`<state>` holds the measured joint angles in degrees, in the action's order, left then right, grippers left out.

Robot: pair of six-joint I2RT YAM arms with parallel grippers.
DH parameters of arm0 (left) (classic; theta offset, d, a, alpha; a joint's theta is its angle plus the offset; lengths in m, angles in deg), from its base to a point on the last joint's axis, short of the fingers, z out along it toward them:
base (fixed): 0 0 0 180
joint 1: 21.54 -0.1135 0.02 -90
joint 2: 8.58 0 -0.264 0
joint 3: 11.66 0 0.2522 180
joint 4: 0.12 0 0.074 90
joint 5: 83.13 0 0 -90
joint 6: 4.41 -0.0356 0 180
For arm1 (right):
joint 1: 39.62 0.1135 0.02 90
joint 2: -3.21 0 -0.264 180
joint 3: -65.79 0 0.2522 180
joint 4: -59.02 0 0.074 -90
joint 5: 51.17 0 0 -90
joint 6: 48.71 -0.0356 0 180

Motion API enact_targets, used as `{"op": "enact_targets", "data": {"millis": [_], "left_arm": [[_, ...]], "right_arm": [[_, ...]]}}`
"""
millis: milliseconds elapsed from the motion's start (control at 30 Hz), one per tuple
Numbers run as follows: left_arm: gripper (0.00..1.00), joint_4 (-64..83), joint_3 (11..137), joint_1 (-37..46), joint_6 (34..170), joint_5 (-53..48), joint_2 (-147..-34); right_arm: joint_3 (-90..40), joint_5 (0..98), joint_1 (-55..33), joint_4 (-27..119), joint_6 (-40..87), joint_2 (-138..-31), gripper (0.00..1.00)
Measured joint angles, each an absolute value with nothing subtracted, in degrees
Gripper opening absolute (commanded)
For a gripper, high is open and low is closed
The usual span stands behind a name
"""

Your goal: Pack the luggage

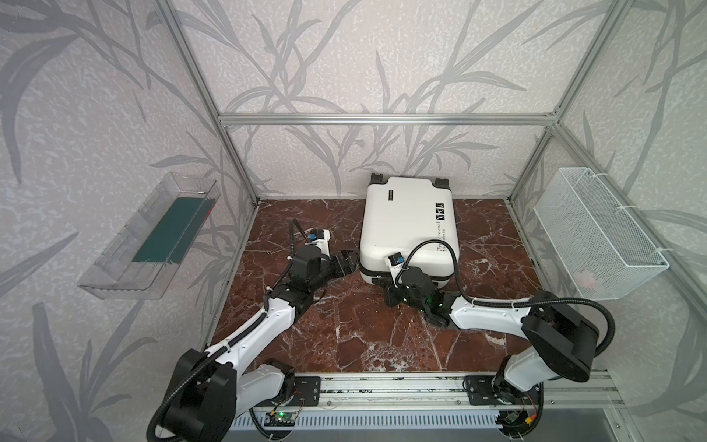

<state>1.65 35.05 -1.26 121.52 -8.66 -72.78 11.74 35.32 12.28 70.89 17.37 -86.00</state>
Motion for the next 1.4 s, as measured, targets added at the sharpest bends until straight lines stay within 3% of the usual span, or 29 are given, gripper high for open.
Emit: {"op": "enact_targets", "data": {"millis": [333,567,1133,1400], "left_arm": [[0.86,-6.8,19.3,-1.5,117.1,-4.7,-69.3],[0.74,-15.0,17.5,-1.4,110.8,-5.5,-69.5],[0.67,-25.0,17.3,-1.0,100.1,-15.0,-84.5],[0.54,-27.2,20.1,-1.0,97.2,-16.2,-86.8]], "right_arm": [[12.5,36.6,11.8,72.4,17.4,-86.0,0.00],[12.5,37.0,11.7,72.6,17.5,-86.0,0.00],[13.7,38.2,11.1,75.0,17.4,-86.1,0.00],[14.0,38.9,10.9,75.7,17.4,-86.1,0.00]]}}
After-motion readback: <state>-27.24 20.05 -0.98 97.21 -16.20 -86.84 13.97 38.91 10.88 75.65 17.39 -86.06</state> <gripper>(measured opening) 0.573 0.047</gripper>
